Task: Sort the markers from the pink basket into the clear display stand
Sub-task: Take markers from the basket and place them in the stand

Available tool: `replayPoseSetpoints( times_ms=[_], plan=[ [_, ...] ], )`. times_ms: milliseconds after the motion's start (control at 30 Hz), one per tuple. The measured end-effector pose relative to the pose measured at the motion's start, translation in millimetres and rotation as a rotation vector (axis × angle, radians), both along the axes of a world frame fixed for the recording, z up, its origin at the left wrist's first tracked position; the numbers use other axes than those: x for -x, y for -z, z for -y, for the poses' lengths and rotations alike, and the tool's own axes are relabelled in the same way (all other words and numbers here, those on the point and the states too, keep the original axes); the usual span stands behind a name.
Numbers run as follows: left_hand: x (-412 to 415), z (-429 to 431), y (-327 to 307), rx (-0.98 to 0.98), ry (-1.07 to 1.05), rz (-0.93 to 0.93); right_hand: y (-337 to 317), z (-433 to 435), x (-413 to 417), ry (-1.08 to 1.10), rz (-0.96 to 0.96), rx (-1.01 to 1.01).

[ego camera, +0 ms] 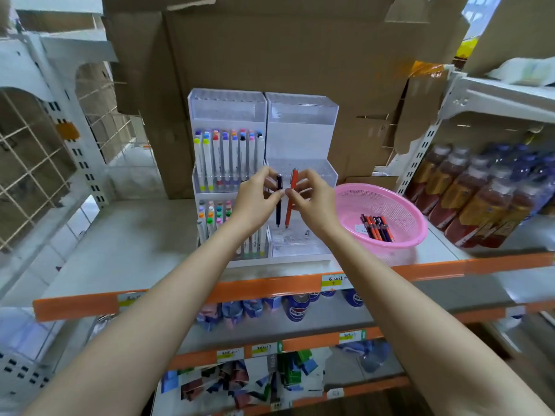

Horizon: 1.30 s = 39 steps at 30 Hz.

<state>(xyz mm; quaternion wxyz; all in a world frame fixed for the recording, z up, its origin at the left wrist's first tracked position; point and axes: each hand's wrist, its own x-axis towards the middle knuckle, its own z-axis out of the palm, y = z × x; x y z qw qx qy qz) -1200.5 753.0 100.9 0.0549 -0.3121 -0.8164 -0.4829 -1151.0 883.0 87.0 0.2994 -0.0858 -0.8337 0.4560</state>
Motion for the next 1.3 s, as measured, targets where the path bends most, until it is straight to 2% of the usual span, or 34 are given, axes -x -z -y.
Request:
replayPoseSetpoints(
  times_ms=[267,567,967,1300],
  plan=[
    [-1,-2,8,0.106,0.003,-0.004,17,-8,-1,-0.030,0.039,-0.043],
    [0,-4,17,0.084,-0.043,0.040,24,-10,0,-0.071,0.045,-0.038],
    [-5,-3,20,0.083,-0.041,-0.023,32,-10,-3,-0.101,0.069,-0.081],
    [-4,-5,24,0.190,0.012,-0.095,35,-9,-6,-0.126,0.074,-0.154]
  ],
)
